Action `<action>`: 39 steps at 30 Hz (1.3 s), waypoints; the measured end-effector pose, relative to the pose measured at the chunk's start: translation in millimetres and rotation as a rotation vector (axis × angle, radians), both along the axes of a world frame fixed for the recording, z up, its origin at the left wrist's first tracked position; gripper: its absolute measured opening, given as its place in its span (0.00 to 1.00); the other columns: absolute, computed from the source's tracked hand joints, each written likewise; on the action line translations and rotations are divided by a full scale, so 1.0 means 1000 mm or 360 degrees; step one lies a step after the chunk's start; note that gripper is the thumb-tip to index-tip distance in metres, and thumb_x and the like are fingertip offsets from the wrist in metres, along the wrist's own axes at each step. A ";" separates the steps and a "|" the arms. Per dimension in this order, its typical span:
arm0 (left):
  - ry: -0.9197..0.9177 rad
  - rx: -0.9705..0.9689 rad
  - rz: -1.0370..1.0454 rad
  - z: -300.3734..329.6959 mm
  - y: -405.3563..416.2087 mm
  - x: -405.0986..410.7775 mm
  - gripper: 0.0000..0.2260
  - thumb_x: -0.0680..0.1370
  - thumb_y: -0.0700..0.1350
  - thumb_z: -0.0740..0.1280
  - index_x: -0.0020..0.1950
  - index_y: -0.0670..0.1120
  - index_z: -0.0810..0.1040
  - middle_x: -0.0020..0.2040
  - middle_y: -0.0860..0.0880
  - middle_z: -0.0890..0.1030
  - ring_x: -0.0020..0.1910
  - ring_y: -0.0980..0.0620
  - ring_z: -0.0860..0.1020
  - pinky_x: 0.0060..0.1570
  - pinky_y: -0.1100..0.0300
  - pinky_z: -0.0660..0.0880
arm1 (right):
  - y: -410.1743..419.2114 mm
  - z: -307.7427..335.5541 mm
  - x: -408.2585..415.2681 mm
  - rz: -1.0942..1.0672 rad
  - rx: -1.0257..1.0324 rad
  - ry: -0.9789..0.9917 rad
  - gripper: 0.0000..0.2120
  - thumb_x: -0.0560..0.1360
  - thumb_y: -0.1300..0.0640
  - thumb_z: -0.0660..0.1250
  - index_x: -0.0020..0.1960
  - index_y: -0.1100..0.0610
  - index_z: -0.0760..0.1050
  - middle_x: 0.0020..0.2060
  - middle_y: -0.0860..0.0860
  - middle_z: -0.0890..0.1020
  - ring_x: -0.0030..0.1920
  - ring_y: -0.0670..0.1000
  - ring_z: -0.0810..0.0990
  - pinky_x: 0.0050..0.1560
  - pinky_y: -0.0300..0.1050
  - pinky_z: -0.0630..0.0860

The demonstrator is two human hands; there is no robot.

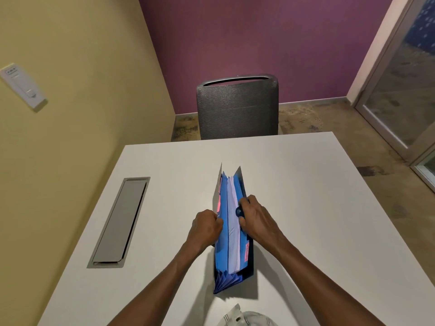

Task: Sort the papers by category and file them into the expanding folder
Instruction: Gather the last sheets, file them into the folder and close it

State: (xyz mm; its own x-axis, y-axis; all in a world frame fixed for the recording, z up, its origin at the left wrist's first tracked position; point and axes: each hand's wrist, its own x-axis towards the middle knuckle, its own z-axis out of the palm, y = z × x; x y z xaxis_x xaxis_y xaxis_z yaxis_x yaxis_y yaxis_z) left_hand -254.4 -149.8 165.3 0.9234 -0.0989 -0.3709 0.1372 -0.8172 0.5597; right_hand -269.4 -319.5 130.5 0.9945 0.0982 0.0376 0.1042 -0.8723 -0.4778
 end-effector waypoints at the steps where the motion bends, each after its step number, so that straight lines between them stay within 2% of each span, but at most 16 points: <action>1: -0.0005 0.0049 -0.0002 -0.001 -0.002 0.000 0.15 0.80 0.43 0.61 0.34 0.41 0.70 0.31 0.47 0.74 0.30 0.50 0.74 0.33 0.53 0.77 | -0.001 -0.003 0.001 -0.0044 0.0051 0.0000 0.03 0.77 0.61 0.60 0.49 0.56 0.66 0.46 0.53 0.72 0.38 0.53 0.74 0.34 0.46 0.73; 4: -0.0059 0.0167 0.0015 -0.002 -0.007 -0.001 0.17 0.81 0.42 0.61 0.31 0.44 0.65 0.31 0.50 0.71 0.29 0.57 0.69 0.27 0.65 0.66 | -0.007 -0.011 0.003 -0.0200 0.0279 0.0072 0.10 0.81 0.50 0.59 0.54 0.56 0.67 0.45 0.52 0.76 0.40 0.52 0.78 0.39 0.49 0.77; 6: -0.0059 0.0214 0.0022 -0.003 -0.012 -0.001 0.17 0.81 0.41 0.62 0.32 0.44 0.65 0.35 0.47 0.76 0.31 0.56 0.70 0.25 0.68 0.61 | -0.010 -0.016 -0.001 -0.0288 0.0369 0.0123 0.12 0.82 0.44 0.54 0.55 0.53 0.65 0.44 0.50 0.78 0.40 0.51 0.79 0.39 0.51 0.80; 9: 0.0007 0.0225 -0.0028 -0.009 -0.026 -0.004 0.08 0.80 0.42 0.64 0.46 0.37 0.77 0.47 0.41 0.81 0.44 0.46 0.80 0.37 0.64 0.72 | -0.014 -0.026 -0.006 -0.0432 0.0578 0.0269 0.12 0.82 0.45 0.51 0.51 0.52 0.64 0.40 0.52 0.79 0.37 0.51 0.80 0.33 0.46 0.79; 11: 0.0081 0.0229 -0.0072 -0.018 -0.041 -0.005 0.11 0.80 0.44 0.66 0.55 0.36 0.78 0.43 0.47 0.79 0.49 0.46 0.81 0.44 0.62 0.73 | -0.016 -0.032 -0.005 -0.0685 0.0840 0.0377 0.14 0.82 0.45 0.51 0.51 0.55 0.66 0.40 0.55 0.80 0.36 0.52 0.80 0.33 0.44 0.78; 13: 0.0156 0.0188 -0.0154 -0.028 -0.058 -0.007 0.11 0.79 0.47 0.68 0.53 0.39 0.80 0.37 0.51 0.76 0.41 0.53 0.80 0.42 0.66 0.76 | -0.020 -0.041 -0.002 -0.0860 0.0929 0.0505 0.11 0.83 0.49 0.52 0.54 0.55 0.67 0.42 0.55 0.80 0.37 0.52 0.81 0.34 0.43 0.79; 15: 0.0188 0.0115 -0.0235 -0.034 -0.073 -0.008 0.12 0.77 0.52 0.69 0.46 0.43 0.80 0.34 0.53 0.77 0.30 0.58 0.75 0.30 0.69 0.73 | -0.026 -0.052 0.000 -0.0912 0.0877 0.0516 0.09 0.83 0.54 0.53 0.57 0.56 0.68 0.46 0.54 0.81 0.41 0.53 0.82 0.38 0.43 0.80; 18: 0.0349 0.0024 -0.0298 -0.043 -0.083 -0.006 0.16 0.78 0.56 0.66 0.40 0.45 0.75 0.32 0.54 0.75 0.29 0.58 0.73 0.28 0.69 0.67 | -0.040 -0.067 0.001 -0.0988 0.0852 0.0493 0.13 0.83 0.57 0.53 0.57 0.58 0.75 0.49 0.56 0.81 0.47 0.56 0.81 0.47 0.48 0.79; 20: 0.0397 0.0032 -0.0324 -0.049 -0.076 -0.001 0.14 0.81 0.52 0.64 0.40 0.46 0.74 0.35 0.52 0.75 0.32 0.56 0.75 0.31 0.68 0.68 | -0.051 -0.078 -0.002 -0.1062 0.0836 0.0511 0.12 0.82 0.59 0.56 0.53 0.59 0.79 0.46 0.56 0.82 0.46 0.57 0.81 0.47 0.49 0.79; 23: 0.0310 0.0209 -0.0384 -0.069 -0.055 0.010 0.10 0.81 0.45 0.63 0.53 0.39 0.75 0.49 0.43 0.80 0.48 0.44 0.79 0.43 0.59 0.71 | -0.066 -0.101 -0.004 -0.1208 0.0841 0.0555 0.11 0.75 0.61 0.61 0.40 0.56 0.80 0.37 0.55 0.84 0.40 0.59 0.82 0.45 0.53 0.81; 25: 0.0272 0.0298 -0.0482 -0.085 -0.041 0.016 0.09 0.79 0.42 0.62 0.55 0.37 0.74 0.54 0.39 0.79 0.54 0.38 0.78 0.47 0.56 0.68 | -0.070 -0.108 -0.002 -0.1274 0.0851 0.0568 0.09 0.72 0.63 0.63 0.38 0.57 0.81 0.36 0.55 0.84 0.41 0.59 0.82 0.44 0.49 0.80; 28: 0.0380 0.0448 -0.0706 -0.103 -0.024 0.024 0.16 0.79 0.41 0.61 0.65 0.38 0.71 0.63 0.39 0.75 0.60 0.38 0.76 0.57 0.53 0.71 | -0.075 -0.107 0.004 -0.1280 0.0829 0.0553 0.07 0.73 0.64 0.66 0.43 0.61 0.83 0.41 0.54 0.85 0.45 0.56 0.82 0.39 0.42 0.71; 32: 0.0549 0.0600 -0.0925 -0.121 -0.011 0.030 0.27 0.79 0.40 0.58 0.79 0.43 0.58 0.80 0.40 0.56 0.74 0.39 0.66 0.71 0.52 0.64 | -0.076 -0.113 0.011 -0.1167 0.0732 0.0563 0.16 0.71 0.61 0.68 0.25 0.52 0.75 0.23 0.46 0.77 0.30 0.52 0.75 0.34 0.45 0.69; 33: 0.0569 0.0637 -0.0979 -0.124 -0.010 0.031 0.28 0.80 0.40 0.58 0.80 0.44 0.57 0.81 0.41 0.51 0.75 0.38 0.64 0.72 0.51 0.63 | -0.074 -0.115 0.010 -0.1139 0.0698 0.0546 0.20 0.71 0.60 0.69 0.22 0.49 0.71 0.20 0.46 0.73 0.28 0.50 0.72 0.33 0.45 0.68; 36: 0.0601 0.0711 -0.1085 -0.132 -0.010 0.034 0.27 0.81 0.41 0.57 0.80 0.44 0.55 0.81 0.40 0.45 0.75 0.35 0.62 0.71 0.46 0.64 | -0.066 -0.125 0.012 -0.1034 0.0617 0.0535 0.15 0.69 0.59 0.69 0.25 0.59 0.71 0.23 0.51 0.76 0.29 0.52 0.78 0.31 0.44 0.72; 39: 0.0630 0.0716 -0.1097 -0.139 -0.008 0.032 0.28 0.82 0.41 0.55 0.81 0.45 0.51 0.81 0.41 0.40 0.78 0.34 0.53 0.73 0.45 0.61 | -0.049 -0.129 0.015 -0.0924 0.0587 0.0581 0.16 0.69 0.59 0.67 0.24 0.58 0.68 0.20 0.48 0.69 0.24 0.47 0.69 0.29 0.43 0.68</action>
State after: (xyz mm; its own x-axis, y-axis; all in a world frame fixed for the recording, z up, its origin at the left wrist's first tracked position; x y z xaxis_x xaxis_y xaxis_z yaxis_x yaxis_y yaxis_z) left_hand -222.5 -157.3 25.9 0.5105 -0.3509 -0.7850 -0.3484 -0.9191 0.1843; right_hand -253.9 -368.9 1.6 0.8385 -0.3973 -0.3729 -0.5402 -0.5169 -0.6640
